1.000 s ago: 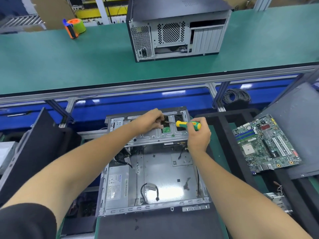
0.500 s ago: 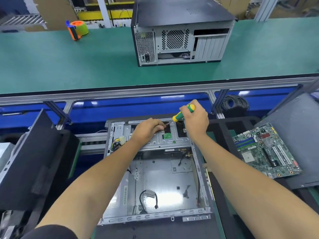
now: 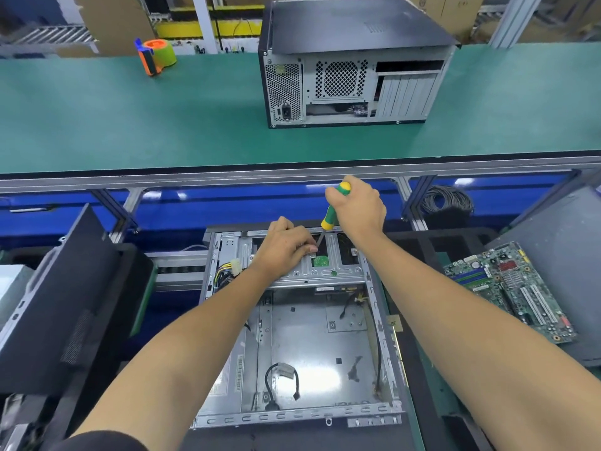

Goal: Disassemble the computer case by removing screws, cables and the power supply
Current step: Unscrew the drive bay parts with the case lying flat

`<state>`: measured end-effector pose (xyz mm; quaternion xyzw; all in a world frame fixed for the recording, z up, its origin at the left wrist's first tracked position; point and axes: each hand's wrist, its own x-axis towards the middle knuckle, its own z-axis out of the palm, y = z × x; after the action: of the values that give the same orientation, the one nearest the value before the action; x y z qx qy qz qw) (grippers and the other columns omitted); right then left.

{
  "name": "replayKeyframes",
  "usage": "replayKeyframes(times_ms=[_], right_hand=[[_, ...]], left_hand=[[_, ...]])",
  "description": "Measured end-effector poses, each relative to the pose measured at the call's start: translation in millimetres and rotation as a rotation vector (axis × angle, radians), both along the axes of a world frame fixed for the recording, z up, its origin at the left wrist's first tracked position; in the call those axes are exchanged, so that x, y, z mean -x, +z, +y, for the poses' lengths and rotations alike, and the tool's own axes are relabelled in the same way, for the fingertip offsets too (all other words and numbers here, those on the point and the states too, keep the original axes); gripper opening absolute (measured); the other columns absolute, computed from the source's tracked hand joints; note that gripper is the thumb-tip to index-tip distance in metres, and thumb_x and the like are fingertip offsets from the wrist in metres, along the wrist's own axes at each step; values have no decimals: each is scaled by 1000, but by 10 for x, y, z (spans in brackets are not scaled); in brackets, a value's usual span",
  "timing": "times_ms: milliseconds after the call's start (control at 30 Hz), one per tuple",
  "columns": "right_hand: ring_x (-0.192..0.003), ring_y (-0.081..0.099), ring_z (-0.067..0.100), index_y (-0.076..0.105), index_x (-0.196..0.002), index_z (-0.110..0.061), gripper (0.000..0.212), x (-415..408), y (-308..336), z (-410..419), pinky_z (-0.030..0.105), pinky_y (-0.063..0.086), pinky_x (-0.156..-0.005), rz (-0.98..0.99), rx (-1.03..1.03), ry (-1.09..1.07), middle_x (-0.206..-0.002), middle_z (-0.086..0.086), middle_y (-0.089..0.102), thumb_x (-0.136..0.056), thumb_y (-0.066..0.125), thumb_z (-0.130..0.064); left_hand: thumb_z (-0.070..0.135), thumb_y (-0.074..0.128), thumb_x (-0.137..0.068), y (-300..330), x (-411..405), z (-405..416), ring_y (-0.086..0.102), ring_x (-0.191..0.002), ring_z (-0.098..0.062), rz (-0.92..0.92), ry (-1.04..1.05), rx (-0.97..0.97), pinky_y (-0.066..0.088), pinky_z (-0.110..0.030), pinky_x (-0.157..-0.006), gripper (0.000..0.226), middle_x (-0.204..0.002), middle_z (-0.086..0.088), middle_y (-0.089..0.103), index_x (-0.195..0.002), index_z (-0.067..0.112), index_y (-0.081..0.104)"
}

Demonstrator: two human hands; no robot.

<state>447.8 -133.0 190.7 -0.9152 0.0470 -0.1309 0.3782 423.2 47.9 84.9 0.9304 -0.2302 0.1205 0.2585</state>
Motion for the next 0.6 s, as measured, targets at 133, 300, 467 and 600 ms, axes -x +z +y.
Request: replayKeyframes(times_ms=[133, 300, 467, 600], right_hand=[[-51, 38, 14, 40, -66, -21, 29, -33, 1, 51, 30, 25, -51, 32, 40, 45, -56, -7, 44, -78, 53, -44], [-50, 38, 13, 39, -66, -22, 30, -83, 27, 113, 30, 26, -50, 36, 72, 56, -56, -7, 44, -80, 53, -44], [-50, 41, 12, 42, -66, -23, 30, -113, 40, 149, 28, 27, -50, 58, 111, 53, -57, -7, 48, -83, 54, -44], [-54, 44, 16, 43, -69, -21, 28, -114, 91, 160, 30, 29, -51, 92, 159, 92, -60, -4, 52, -81, 52, -44]], left_hand=[[42, 69, -94, -19, 8, -2, 37, -90, -15, -19, -25, -41, 23, -28, -86, 13, -88, 18, 63, -93, 30, 74], [33, 68, -96, 12, 4, -7, 39, -89, -18, 72, -45, -15, 42, -39, -86, 12, -90, 13, 61, -95, 21, 71], [30, 68, -97, 33, 10, -3, 38, -92, -17, 135, -60, -7, 46, -38, -84, 12, -91, 16, 55, -96, 18, 71], [31, 67, -97, 38, 5, -4, 41, -92, -19, 126, -70, -15, 45, -37, -84, 14, -93, 10, 59, -95, 17, 70]])
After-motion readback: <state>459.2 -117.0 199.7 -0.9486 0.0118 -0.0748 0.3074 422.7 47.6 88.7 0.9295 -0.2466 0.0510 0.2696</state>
